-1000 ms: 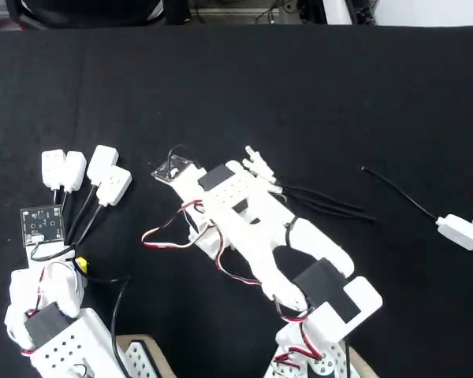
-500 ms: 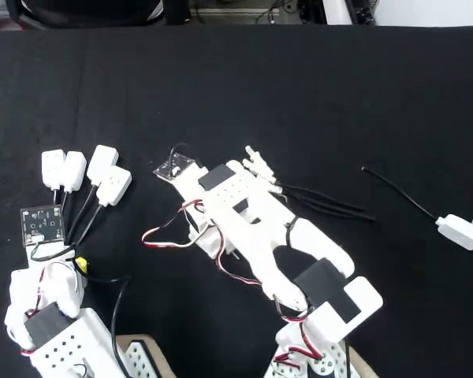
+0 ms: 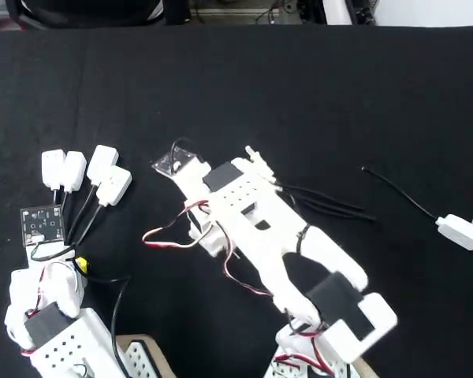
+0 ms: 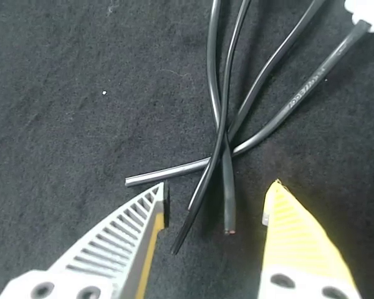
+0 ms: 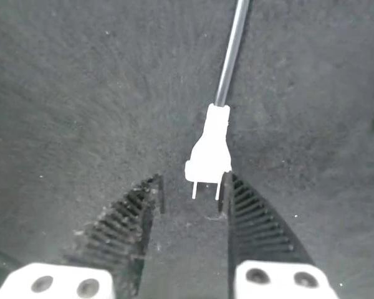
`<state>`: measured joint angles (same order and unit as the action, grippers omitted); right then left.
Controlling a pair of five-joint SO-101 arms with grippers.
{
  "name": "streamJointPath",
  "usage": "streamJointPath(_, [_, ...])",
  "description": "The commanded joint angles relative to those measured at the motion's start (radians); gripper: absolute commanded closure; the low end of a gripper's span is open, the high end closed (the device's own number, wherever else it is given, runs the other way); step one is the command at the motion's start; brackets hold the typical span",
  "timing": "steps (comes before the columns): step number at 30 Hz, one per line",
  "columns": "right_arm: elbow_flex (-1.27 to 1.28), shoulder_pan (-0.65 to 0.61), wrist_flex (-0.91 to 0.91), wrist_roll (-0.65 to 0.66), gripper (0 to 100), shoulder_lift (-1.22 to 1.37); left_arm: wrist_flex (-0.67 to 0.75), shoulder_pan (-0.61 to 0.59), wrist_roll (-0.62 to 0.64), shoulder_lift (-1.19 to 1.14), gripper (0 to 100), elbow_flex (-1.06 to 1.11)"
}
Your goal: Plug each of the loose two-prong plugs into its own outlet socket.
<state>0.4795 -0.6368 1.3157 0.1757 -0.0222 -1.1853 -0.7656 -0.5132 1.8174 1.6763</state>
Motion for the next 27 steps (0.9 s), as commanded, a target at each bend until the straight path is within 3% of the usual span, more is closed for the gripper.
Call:
streamJointPath(1, [0.01, -0.009, -0.014, -0.011, 85.3, -0.048, -0.005, -0.002, -0.008, 0.005, 75, 0.013])
streamJointPath(7, [0.041, -0.011, -0.095, -0.044, 85.3, 0.056, -0.005, -0.002, -0.008, 0.005, 75, 0.013])
streamJointPath(27, [-0.019, -0.049, -0.097, -0.083, 85.4, 0.266, -0.005, -0.002, -0.008, 0.005, 75, 0.013])
